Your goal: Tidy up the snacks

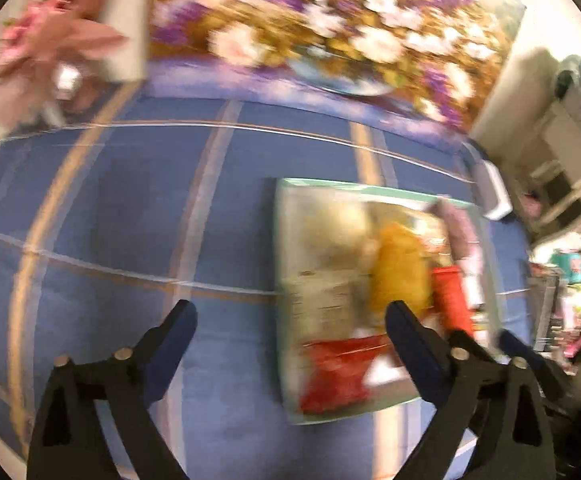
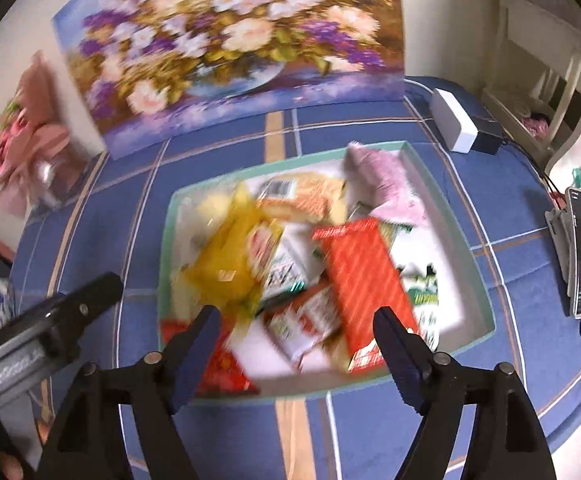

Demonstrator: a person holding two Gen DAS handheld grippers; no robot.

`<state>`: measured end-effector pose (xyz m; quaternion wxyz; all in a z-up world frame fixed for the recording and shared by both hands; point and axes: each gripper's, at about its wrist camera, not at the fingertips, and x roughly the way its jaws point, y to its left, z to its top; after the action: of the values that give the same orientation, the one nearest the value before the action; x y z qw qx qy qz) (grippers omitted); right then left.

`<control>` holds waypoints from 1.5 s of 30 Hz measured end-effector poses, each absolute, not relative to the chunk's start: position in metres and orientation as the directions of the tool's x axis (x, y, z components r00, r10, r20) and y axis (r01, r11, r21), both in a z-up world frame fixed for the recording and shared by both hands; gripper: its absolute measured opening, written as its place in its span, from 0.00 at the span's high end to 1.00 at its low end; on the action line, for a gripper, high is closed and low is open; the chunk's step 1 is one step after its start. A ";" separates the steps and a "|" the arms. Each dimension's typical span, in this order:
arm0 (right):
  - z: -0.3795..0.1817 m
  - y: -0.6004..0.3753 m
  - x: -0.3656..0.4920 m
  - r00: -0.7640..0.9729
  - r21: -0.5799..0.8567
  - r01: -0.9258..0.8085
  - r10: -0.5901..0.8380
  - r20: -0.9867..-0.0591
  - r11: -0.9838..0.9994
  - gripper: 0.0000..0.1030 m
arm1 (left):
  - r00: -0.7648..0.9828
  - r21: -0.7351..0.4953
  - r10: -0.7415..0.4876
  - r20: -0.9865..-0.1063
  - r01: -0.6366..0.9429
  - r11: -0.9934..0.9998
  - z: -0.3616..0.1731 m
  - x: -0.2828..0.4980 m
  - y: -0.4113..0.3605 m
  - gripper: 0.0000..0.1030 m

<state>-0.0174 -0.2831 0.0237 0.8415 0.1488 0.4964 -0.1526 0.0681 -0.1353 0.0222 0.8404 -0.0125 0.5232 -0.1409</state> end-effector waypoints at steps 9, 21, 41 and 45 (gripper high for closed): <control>0.026 -0.250 -0.056 0.488 0.093 0.401 -0.127 -0.864 0.912 0.00 | 0.448 -0.012 -0.071 -0.891 0.134 0.991 0.015 0.033 -0.088 0.02; 0.024 -0.243 -0.062 0.472 0.065 0.405 -0.148 -0.869 0.912 0.00 | 0.432 0.044 0.025 -0.902 0.035 0.998 0.014 0.017 -0.060 0.02; 0.024 -0.238 -0.051 0.468 0.007 0.368 -0.179 -0.866 0.930 0.00 | 0.399 0.073 0.023 -0.917 0.111 0.991 0.012 0.024 -0.075 0.02; 0.024 -0.237 -0.050 0.467 0.001 0.367 -0.184 -0.865 0.930 0.00 | 0.390 0.069 0.020 -0.921 0.111 0.991 0.011 0.026 -0.074 0.02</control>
<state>-0.0505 -0.2368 0.0239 0.8513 0.0935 0.4903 -0.1616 0.0256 -0.0739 0.0111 0.8316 0.0594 0.5515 -0.0273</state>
